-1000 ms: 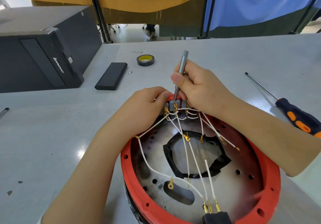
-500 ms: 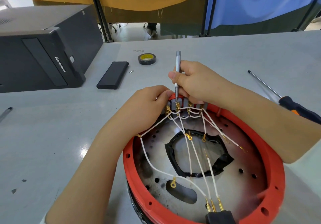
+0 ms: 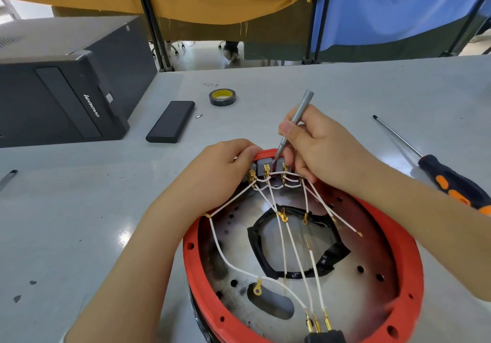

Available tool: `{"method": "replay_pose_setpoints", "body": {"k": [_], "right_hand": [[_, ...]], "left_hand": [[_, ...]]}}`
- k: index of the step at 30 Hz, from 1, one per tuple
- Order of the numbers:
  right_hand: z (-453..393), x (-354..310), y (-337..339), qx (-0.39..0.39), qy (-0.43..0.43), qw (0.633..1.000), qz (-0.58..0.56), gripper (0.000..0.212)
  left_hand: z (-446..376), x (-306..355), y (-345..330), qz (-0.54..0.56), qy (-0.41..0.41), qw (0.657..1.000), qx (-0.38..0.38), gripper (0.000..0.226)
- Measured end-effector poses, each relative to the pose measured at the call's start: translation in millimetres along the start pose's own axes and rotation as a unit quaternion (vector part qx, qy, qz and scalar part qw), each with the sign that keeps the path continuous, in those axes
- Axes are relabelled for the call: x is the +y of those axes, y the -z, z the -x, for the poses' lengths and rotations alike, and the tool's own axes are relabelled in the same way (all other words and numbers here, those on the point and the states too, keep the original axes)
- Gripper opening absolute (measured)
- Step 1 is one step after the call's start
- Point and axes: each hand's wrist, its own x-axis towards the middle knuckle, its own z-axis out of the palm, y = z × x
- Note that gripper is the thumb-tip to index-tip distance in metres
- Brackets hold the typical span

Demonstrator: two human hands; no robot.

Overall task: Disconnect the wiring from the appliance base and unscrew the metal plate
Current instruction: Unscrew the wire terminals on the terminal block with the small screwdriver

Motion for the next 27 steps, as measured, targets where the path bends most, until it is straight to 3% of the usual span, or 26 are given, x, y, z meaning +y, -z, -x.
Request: {"method": "replay_pose_setpoints", "body": {"k": [4,27], "right_hand": [[4.0,3.4,-2.8,0.029,0.017,0.999,-0.010,0.016],[2.7,5.0,-5.9,0.013,0.042,0.999,0.032,0.013]], "left_hand": [[0.5,0.6,-0.2,0.001,0.002,1.000,0.000,0.030],[0.3,0.8,0.1,-0.005,-0.003,1.000,0.001,0.031]]}}
